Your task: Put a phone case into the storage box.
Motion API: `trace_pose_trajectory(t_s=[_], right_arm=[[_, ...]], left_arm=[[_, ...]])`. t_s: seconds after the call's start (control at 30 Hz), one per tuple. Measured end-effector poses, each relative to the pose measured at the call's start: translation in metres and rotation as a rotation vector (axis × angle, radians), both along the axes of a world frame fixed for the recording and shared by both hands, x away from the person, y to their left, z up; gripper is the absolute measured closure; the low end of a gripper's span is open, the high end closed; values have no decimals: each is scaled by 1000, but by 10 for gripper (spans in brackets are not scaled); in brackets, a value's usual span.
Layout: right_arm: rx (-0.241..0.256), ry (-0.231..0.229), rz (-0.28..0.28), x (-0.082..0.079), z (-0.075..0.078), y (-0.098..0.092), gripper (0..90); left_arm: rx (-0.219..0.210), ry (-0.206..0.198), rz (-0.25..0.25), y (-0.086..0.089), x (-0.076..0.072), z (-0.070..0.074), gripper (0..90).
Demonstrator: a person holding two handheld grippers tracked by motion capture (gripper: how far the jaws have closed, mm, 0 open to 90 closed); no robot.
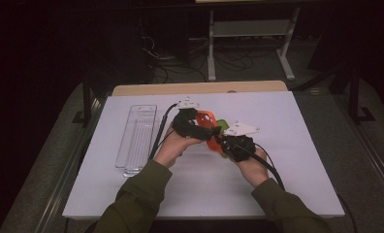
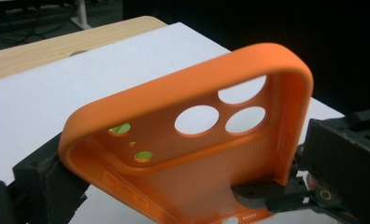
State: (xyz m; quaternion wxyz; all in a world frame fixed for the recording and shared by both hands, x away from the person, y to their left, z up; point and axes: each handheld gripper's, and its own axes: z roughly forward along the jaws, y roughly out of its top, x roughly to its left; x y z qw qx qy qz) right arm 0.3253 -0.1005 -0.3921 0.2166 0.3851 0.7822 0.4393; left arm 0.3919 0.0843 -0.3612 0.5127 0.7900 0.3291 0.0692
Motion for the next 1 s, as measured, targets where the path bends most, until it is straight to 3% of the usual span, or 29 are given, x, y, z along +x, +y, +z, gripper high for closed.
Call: trace_pose_trajectory(t_s=[0.2, 0.4, 1.0], right_arm=[[-1, -3, -4, 0, 0, 1, 835], [-5, -5, -4, 0, -1, 1, 835], [-17, -6, 22, 0, -3, 2, 786]], left_arm=[[-3, -9, 19, -1, -1, 1, 2], [-16, -12, 43, 0, -1, 1, 71], [-61, -5, 10, 7, 0, 6, 157]])
